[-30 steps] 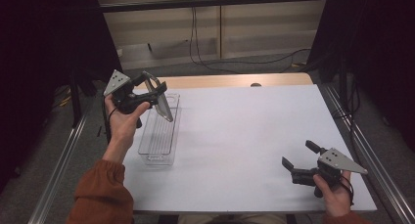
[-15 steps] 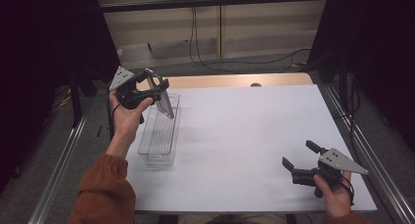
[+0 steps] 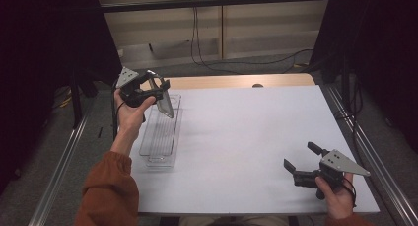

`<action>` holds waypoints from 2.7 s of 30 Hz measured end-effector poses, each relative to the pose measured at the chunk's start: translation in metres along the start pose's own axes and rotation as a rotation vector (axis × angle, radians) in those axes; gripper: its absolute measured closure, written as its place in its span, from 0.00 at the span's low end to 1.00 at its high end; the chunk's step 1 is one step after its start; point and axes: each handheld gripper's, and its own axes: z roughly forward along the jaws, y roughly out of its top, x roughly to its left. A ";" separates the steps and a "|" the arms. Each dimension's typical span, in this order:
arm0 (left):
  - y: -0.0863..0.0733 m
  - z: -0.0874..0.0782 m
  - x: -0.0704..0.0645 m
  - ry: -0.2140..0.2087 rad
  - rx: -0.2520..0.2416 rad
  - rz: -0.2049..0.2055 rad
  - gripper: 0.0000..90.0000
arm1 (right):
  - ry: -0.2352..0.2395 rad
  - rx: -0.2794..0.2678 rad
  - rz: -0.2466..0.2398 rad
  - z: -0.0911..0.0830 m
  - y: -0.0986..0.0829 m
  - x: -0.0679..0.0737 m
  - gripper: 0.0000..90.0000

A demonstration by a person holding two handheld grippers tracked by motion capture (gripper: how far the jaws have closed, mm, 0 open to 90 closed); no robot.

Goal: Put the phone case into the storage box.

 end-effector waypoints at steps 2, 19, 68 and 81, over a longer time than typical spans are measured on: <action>0.000 0.002 0.002 0.004 0.009 0.012 0.13 | 0.001 0.001 -0.001 0.000 0.000 0.000 0.00; -0.006 0.023 0.008 0.030 0.019 0.036 0.13 | 0.009 0.010 0.000 0.001 -0.001 0.000 0.00; -0.037 0.056 0.033 0.122 0.130 -0.006 0.13 | 0.023 0.023 0.004 0.001 -0.003 0.000 0.00; -0.039 0.062 0.030 0.129 0.133 -0.029 0.13 | 0.020 0.021 0.006 0.001 -0.003 -0.001 0.00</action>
